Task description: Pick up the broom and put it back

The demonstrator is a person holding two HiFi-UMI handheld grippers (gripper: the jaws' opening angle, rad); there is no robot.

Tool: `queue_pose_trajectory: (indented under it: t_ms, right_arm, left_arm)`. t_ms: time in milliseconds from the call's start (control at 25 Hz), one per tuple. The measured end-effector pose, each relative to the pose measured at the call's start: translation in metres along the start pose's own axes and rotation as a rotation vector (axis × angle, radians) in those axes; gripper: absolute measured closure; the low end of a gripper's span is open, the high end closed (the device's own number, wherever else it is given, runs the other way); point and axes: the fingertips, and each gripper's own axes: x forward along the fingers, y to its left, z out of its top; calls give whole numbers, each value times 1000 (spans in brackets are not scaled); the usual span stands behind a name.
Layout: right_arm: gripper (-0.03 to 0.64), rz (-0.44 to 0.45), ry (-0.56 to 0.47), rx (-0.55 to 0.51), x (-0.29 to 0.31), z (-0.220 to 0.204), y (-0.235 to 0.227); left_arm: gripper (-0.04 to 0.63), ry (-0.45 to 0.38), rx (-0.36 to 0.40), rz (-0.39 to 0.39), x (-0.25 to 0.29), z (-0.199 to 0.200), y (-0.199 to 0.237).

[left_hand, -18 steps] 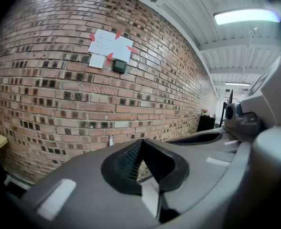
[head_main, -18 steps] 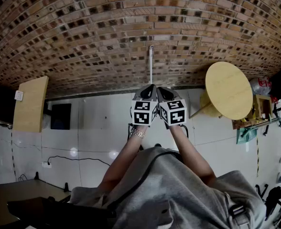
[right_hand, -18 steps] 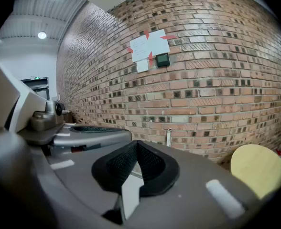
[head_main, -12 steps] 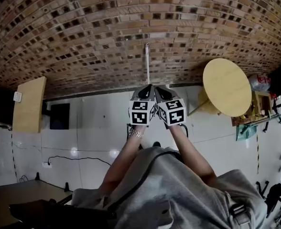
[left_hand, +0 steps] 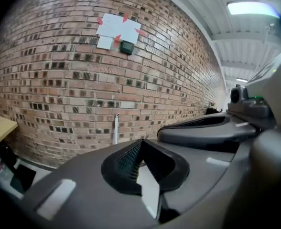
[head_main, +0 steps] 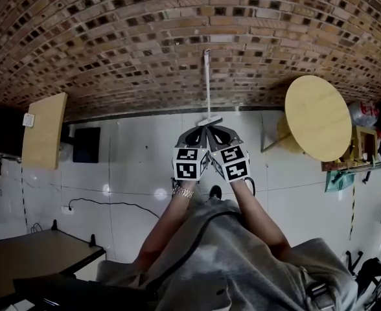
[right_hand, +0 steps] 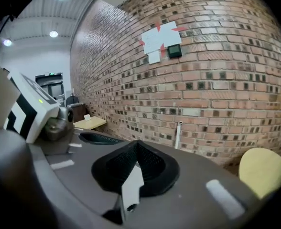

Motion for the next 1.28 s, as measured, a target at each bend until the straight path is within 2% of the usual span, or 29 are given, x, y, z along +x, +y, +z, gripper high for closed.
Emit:
queue_pose_trajectory:
  t_ms: [120, 240, 400, 600, 720, 880, 1000, 1200, 1280]
  right_arm:
    - [616, 3, 26, 36, 25, -2, -14]
    - [616, -37, 35, 29, 55, 10, -38]
    - [616, -76, 27, -16, 96, 52, -73]
    - [615, -98, 7, 128, 157, 95, -114]
    - [615, -113, 24, 120, 181, 103, -118]
    - [615, -89, 61, 121, 199, 96, -127]
    - [615, -96, 61, 182, 211, 94, -151]
    - [615, -112, 36, 177, 233, 118, -187]
    - [615, -135, 40, 190, 253, 113, -207]
  left_arm:
    - [589, 2, -19, -3, 17, 6, 13]
    - [589, 0, 9, -7, 47, 22, 30]
    - [589, -27, 39, -49, 100, 71, 59]
    - [589, -49, 59, -93, 146, 135, 96]
    - [589, -34, 56, -93, 167, 147, 118]
    - [589, -15, 42, -109, 189, 157, 131]
    - [589, -18, 43, -122, 199, 167, 130]
    - [589, -35, 47, -119, 214, 189, 131]
    - [589, -33, 45, -106, 219, 195, 135]
